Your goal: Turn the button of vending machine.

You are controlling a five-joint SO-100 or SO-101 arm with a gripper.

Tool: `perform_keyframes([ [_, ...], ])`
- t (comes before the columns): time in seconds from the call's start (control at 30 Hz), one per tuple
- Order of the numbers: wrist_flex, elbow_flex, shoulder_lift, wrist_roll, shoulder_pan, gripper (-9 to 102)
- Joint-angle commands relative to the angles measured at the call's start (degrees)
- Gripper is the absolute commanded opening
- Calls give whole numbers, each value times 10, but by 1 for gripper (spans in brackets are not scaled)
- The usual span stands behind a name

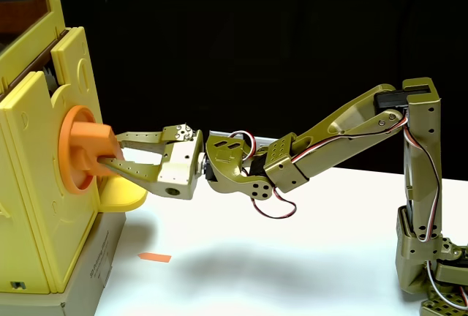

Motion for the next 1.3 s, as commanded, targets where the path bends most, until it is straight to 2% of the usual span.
perform_keyframes([
  [0.0, 12, 0, 58, 140, -11, 0],
  [0.13, 42, 11, 66, 242, -20, 0],
  [0.3, 54, 11, 69, 302, -22, 0],
  [1.0, 63, 12, 70, 258, -23, 1],
  [1.17, 63, 22, 80, 220, -26, 21],
  [1.27, 63, 47, 99, 219, -31, 26],
])
